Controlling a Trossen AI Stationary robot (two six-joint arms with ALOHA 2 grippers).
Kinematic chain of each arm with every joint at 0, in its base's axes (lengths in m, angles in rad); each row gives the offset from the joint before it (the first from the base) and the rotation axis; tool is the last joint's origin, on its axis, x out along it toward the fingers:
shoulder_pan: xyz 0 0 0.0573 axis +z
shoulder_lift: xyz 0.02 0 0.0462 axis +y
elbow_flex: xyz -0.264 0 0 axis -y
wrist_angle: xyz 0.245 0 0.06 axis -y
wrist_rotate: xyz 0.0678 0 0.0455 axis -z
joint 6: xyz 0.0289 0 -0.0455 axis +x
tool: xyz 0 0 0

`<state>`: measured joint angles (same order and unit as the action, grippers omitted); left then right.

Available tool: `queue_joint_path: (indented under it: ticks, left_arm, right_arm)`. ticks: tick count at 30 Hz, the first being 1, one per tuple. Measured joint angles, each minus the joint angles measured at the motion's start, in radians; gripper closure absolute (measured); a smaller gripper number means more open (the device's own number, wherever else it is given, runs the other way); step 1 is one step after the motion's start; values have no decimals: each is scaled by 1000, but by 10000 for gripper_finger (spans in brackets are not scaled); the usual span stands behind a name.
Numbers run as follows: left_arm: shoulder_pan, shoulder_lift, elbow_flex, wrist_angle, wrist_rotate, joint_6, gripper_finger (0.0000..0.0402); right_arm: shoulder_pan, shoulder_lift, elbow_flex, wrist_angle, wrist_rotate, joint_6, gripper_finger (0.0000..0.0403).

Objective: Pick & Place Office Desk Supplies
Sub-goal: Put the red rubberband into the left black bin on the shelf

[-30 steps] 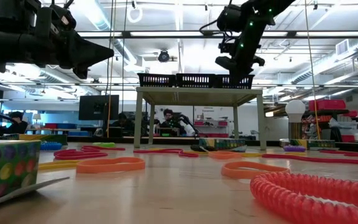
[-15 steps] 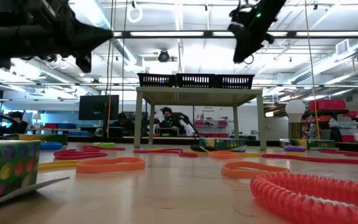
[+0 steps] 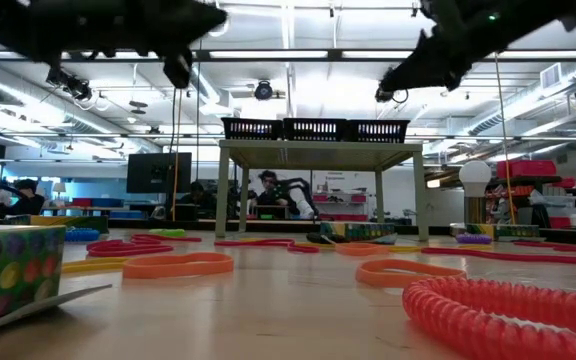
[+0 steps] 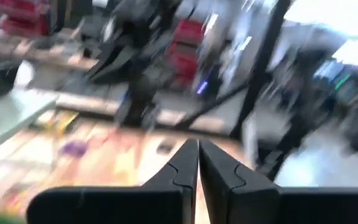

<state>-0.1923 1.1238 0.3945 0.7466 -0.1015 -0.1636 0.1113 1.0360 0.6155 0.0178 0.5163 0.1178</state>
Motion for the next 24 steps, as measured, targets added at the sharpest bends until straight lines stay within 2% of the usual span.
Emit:
queue_joint_path:
  ticks: [4, 8, 12, 14, 20, 24]
  left_arm:
    - [-41, 56, 138, -347, -50, 84, 396]
    - [-57, 96, 227, -690, -55, -31, 393]
    - [-97, 161, 263, -934, -38, -141, 352]
    - [-129, 204, 263, -981, -26, -182, 322]
    - [-199, 328, 263, -971, -30, -230, 232]
    - [-215, 379, 263, -972, -76, -257, 190]
  right_arm:
    - [57, 5, -85, 133, 3, -10, 379]
    - [82, 4, -150, 212, 3, -10, 397]
    - [84, 4, -184, 267, 8, -19, 396]
    - [84, 4, -185, 269, 8, -31, 391]
    - [84, 4, -185, 279, -4, -47, 389]
    - [84, 4, -185, 281, -5, -52, 396]
